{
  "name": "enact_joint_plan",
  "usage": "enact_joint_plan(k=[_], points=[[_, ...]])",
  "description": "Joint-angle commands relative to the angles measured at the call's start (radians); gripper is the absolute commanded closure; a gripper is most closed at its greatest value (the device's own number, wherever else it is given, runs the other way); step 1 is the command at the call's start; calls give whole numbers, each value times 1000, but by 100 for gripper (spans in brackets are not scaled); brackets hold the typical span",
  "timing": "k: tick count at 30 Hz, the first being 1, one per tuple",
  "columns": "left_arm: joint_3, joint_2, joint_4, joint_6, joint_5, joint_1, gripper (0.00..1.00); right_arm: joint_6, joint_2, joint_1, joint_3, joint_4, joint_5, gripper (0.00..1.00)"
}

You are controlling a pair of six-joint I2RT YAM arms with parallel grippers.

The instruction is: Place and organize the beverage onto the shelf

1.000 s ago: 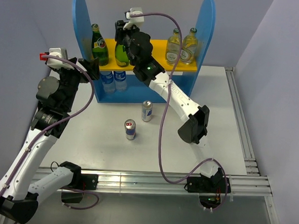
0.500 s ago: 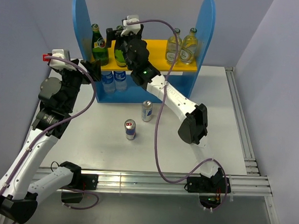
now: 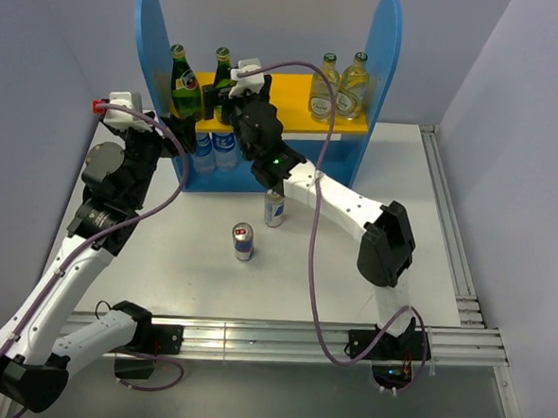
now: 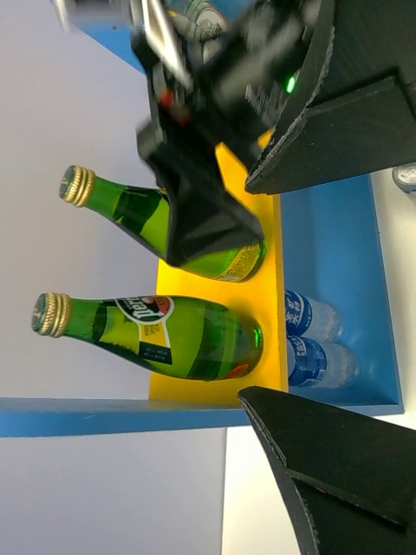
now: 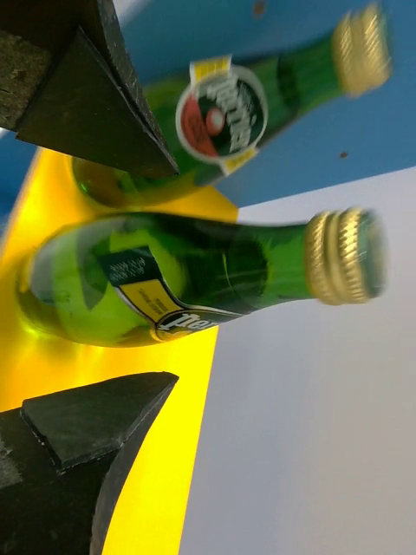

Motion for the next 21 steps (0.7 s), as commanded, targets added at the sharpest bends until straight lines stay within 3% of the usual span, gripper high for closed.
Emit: enact_joint_plan(k=[1, 9, 13, 16, 21], points=[[12, 5, 36, 13, -13, -8, 1, -29, -106, 26, -48, 115, 57, 0], [15, 4, 14, 21, -60, -31, 1, -10, -310, 72, -328, 189, 106, 0], [-78, -20, 40, -14, -27, -72, 1, -22, -497, 165, -561, 252, 255, 0], [-228, -73, 103, -2, -19, -171, 1, -7, -686, 260, -796, 283, 320, 0], [-354, -132, 56, -5, -164, -407, 1, 230, -946, 348, -1083, 24, 326, 0]])
